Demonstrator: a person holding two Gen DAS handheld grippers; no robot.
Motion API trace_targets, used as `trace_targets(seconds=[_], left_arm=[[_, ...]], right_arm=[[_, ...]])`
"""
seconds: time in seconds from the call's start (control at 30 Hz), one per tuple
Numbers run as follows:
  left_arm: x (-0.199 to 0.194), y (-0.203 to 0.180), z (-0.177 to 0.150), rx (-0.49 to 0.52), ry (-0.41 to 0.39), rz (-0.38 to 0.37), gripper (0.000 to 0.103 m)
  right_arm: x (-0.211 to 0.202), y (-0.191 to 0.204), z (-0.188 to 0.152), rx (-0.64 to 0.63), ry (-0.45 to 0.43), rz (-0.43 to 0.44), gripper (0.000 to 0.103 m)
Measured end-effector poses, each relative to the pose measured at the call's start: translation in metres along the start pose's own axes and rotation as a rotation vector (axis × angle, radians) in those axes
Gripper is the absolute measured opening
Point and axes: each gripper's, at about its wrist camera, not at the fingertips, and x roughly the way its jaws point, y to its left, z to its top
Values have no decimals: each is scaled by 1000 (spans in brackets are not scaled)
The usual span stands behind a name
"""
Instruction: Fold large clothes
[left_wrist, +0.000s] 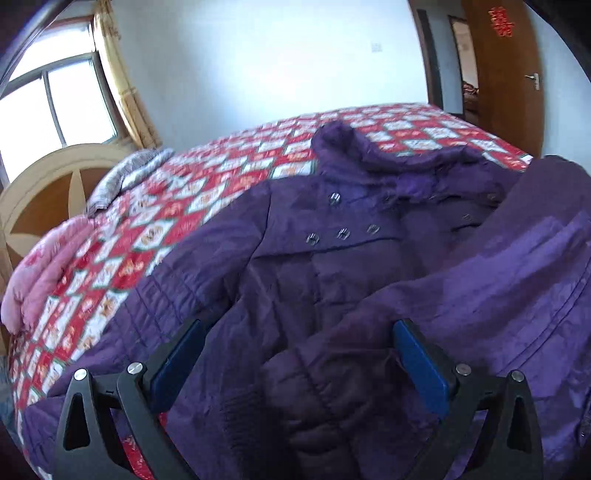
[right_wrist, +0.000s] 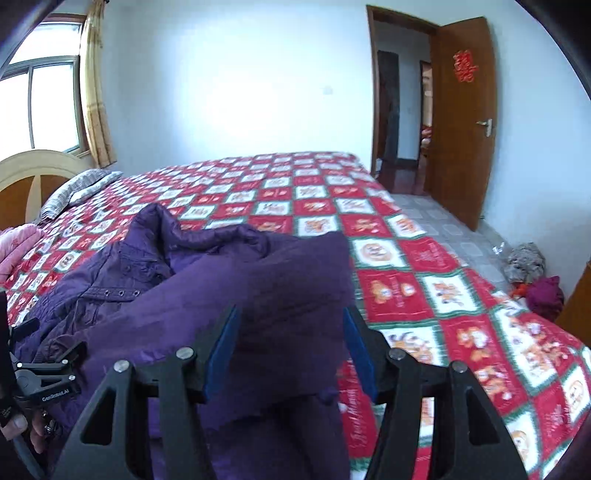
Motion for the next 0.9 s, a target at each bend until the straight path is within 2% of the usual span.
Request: trace_targets(seconds=[0.2, 0.4, 0.63, 0.8, 0.9], left_arm=[[21, 7, -12, -25, 57, -30, 102], [24, 8, -15, -46, 66, -31, 102], [26, 3, -17, -21, 74, -7, 102], [30, 3, -16, -20, 88, -14, 102], [31, 5, -16, -31, 92, -26, 102]], right_arm=[[42, 6, -18, -6, 115, 13, 61], [52, 6, -32, -33, 156, 11, 61], [67, 11, -39, -72, 204, -24, 62], [67, 16, -40, -108, 207, -58, 62], [48, 16, -37, -112, 149, -71, 62]])
